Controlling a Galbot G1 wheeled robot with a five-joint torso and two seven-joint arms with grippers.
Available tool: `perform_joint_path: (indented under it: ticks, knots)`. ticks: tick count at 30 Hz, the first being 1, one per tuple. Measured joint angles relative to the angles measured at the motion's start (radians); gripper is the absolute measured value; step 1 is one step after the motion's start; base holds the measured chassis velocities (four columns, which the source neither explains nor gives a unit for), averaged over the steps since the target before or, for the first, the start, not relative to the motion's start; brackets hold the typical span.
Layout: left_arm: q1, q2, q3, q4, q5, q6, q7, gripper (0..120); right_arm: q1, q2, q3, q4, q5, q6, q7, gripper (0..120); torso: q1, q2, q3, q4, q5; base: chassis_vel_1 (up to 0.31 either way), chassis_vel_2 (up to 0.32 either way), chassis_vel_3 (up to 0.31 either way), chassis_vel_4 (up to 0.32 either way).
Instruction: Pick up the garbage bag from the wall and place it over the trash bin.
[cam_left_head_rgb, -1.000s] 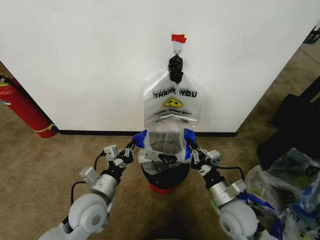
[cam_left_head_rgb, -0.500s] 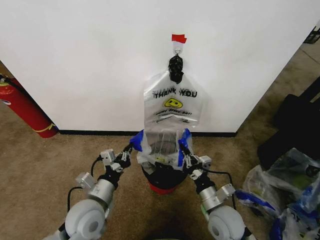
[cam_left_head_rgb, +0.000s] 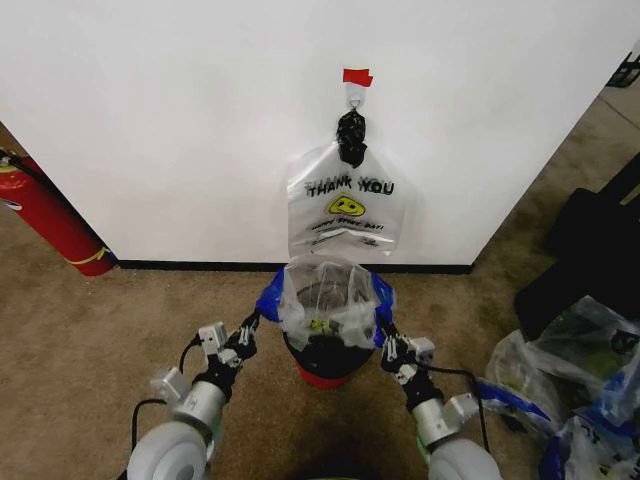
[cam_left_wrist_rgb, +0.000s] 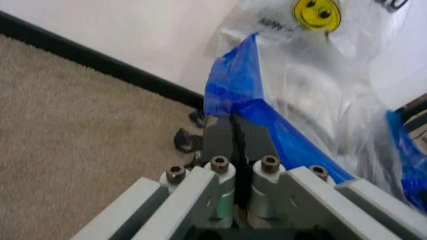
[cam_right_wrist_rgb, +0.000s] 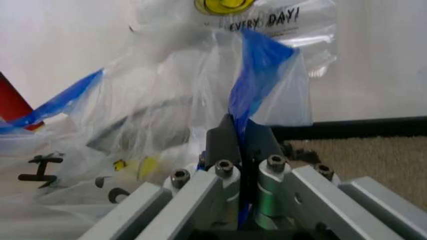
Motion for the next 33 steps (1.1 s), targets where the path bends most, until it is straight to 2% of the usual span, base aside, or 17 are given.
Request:
perform_joint_path:
  ticks: [9, 18, 33]
  knots:
    - [-0.019, -0.007, 0.022, 0.077, 0.021, -0.008, 0.010, 0, 0.014, 0.015, 0.003, -0.070, -0.038, 0.001, 0.008, 0, 0.000, 0.000, 0.000, -0.0003, -0.0001, 0.000, 0.000, 0.000, 0.000]
    - [0.066, 0.004, 0.008, 0.059, 0.041, -0.025, 0.018, 0, -0.032, 0.004, 0.000, -0.062, -0.066, 0.012, 0.009, 0, 0.000, 0.000, 0.000, -0.0001, 0.0000, 0.000, 0.000, 0.000, 0.000]
    - [0.055, -0.004, 0.055, 0.144, 0.102, -0.040, 0.032, 0, 0.027, -0.002, -0.009, -0.161, -0.057, 0.005, 0.019, 0, 0.000, 0.000, 0.000, 0.0000, 0.0002, 0.000, 0.000, 0.000, 0.000]
